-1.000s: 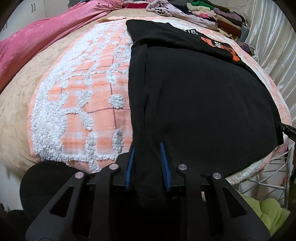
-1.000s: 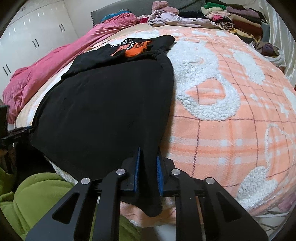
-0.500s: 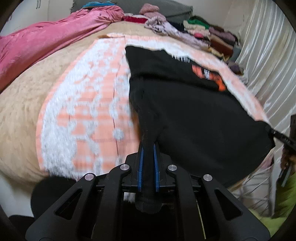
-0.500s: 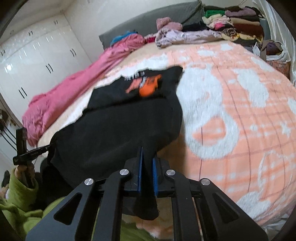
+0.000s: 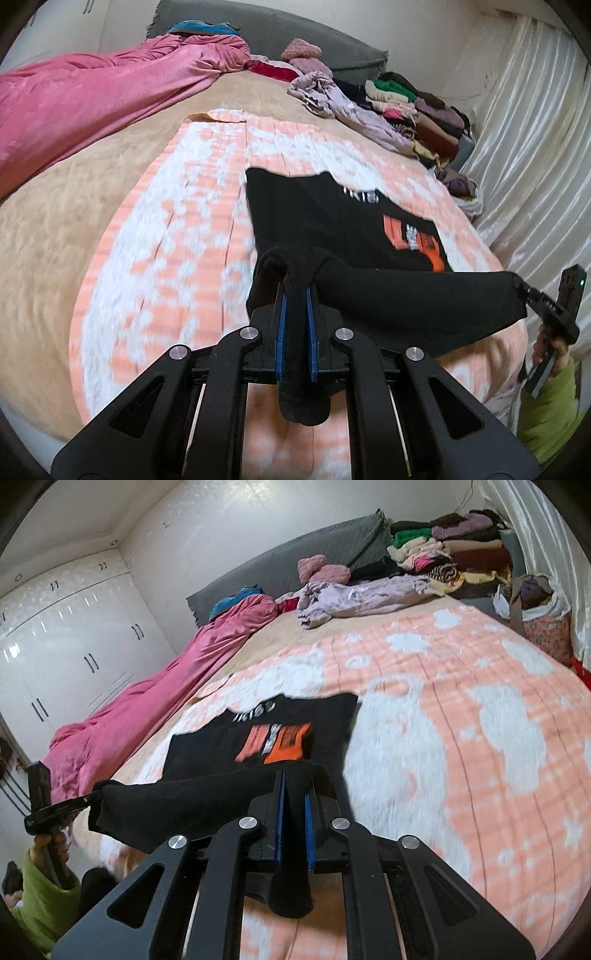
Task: Fold small clothes
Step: 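Lift the hem with both grippers and fold it over toward the collar, then open both grippers and release the folded hem onto the shirt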
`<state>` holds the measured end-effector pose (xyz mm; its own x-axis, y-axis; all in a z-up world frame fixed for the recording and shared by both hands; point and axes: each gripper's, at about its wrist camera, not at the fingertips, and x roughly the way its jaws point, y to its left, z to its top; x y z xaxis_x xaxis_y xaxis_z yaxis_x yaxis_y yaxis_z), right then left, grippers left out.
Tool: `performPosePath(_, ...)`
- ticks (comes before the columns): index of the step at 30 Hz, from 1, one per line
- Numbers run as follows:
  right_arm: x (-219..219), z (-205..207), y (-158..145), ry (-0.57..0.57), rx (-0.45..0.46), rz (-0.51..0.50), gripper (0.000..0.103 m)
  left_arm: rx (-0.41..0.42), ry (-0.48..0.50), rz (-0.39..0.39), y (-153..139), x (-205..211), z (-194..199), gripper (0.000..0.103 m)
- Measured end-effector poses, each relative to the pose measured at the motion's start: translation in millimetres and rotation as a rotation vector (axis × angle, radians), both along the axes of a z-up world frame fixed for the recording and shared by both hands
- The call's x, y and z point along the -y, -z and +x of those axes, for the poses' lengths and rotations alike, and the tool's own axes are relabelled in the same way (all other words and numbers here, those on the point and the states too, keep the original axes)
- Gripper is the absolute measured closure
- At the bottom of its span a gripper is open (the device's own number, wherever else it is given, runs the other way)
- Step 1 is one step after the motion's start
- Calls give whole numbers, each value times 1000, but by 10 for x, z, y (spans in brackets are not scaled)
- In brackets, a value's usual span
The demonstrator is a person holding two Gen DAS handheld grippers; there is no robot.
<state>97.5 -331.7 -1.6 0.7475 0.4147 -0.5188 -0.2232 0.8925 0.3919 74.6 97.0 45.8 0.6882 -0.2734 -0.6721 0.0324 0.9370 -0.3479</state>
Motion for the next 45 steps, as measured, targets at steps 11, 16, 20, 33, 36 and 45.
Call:
performPosePath(11, -133, 794, 0, 52, -9, -37, 95, 18, -65, -41, 23, -124, 639, 100)
performPosePath(16, -177, 1103, 87, 67, -34, -41, 95, -10, -85, -54, 112, -182, 871, 100)
performPosePath(20, -192, 1304, 170, 85, -60, -45, 95, -31, -98, -59, 178, -223, 1058, 100)
performPosePath(33, -58, 1400, 480, 133, -165, -52, 61, -30, -172, -96, 433, -451, 1105, 73)
performPosePath(36, 2, 1250, 393, 148, -131, -60, 61, 29, -194, -56, 283, -496, 905, 73)
performPosePath(45, -429, 561, 275, -37, -39, -182, 69, 93, -94, 127, 222, -8, 275, 73)
